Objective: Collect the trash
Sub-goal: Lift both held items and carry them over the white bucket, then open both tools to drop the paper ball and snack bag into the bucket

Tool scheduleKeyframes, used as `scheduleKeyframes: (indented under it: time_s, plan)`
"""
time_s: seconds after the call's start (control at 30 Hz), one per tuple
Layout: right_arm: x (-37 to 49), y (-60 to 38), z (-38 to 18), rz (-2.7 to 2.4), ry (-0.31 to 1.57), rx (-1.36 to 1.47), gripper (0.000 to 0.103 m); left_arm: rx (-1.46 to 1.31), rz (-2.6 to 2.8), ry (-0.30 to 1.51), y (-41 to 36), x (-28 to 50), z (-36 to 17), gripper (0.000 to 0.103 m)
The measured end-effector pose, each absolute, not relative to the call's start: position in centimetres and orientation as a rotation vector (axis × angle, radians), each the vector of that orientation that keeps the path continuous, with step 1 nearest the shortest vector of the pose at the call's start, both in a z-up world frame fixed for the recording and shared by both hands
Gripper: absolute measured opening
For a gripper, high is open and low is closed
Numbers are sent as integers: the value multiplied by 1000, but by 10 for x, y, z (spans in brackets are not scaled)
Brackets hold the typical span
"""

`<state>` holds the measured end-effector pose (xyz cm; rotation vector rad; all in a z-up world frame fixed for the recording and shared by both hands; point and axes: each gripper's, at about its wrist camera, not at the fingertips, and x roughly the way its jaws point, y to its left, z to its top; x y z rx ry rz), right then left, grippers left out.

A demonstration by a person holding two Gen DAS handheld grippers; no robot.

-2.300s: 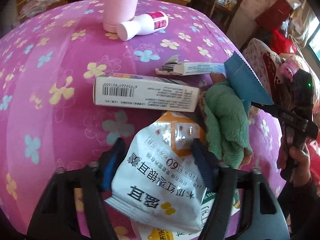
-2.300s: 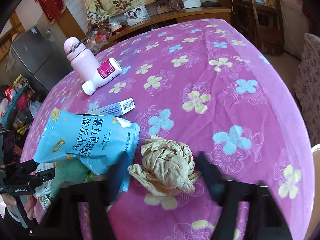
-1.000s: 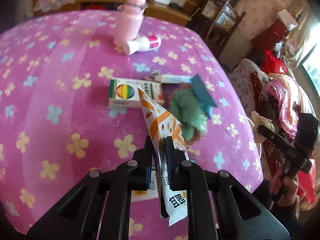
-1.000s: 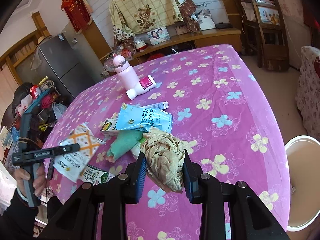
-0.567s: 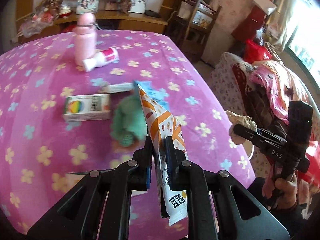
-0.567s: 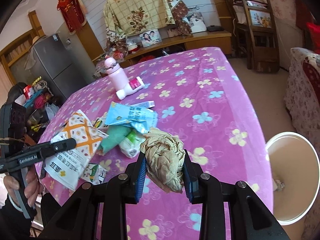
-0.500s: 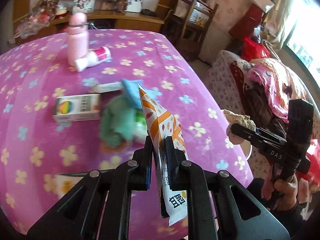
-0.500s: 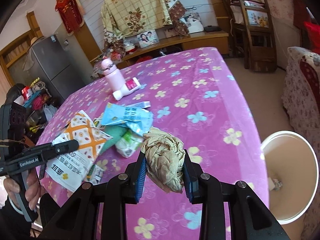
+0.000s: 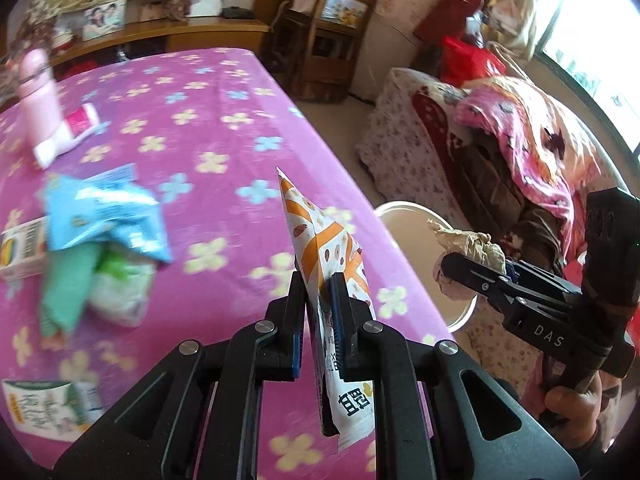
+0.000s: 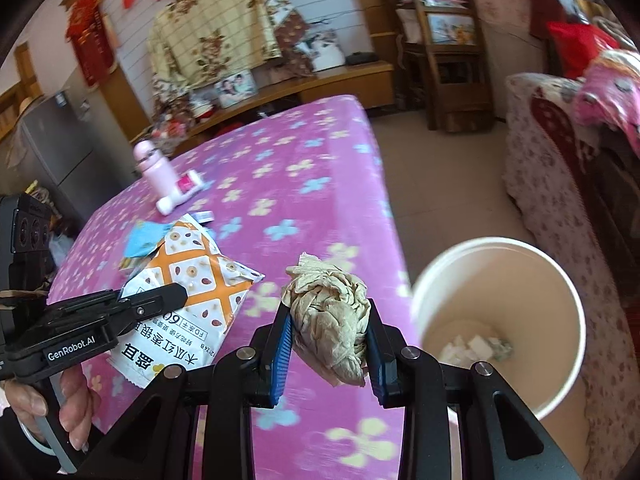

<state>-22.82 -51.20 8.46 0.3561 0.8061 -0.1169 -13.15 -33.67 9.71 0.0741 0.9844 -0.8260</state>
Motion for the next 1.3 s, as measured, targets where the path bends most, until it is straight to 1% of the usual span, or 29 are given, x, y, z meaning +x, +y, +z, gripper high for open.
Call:
scheduleKeyframes:
  time_s: [0.6, 0.87, 1.07, 1.13, 1.17, 1.2, 1.27, 1.3]
  plan:
    - [-279, -617, 54, -339, 851, 408, 31, 194, -926, 996, -472, -163, 69, 10]
    - [-289, -649, 36, -392, 869, 462, 31, 248, -921, 995, -506, -169, 52, 10]
    - [-288, -656, 25, -410, 881, 483, 31, 246, -922, 1010, -516, -166, 43, 10]
    - [-287, -657, 23, -417, 883, 483, 39, 246, -928, 1009, -518, -167, 42, 10]
    - [-286, -659, 22, -424, 884, 486, 48, 245, -933, 1008, -518, -167, 41, 10]
    - [-286, -659, 22, -427, 879, 493, 50, 242, -940, 1005, -518, -167, 40, 10]
    - [-286, -660, 21, -429, 875, 502, 50, 243, -951, 1000, -519, -169, 40, 14]
    - [-286, -660, 21, -432, 877, 502, 50, 252, -954, 1000, -519, -170, 39, 19]
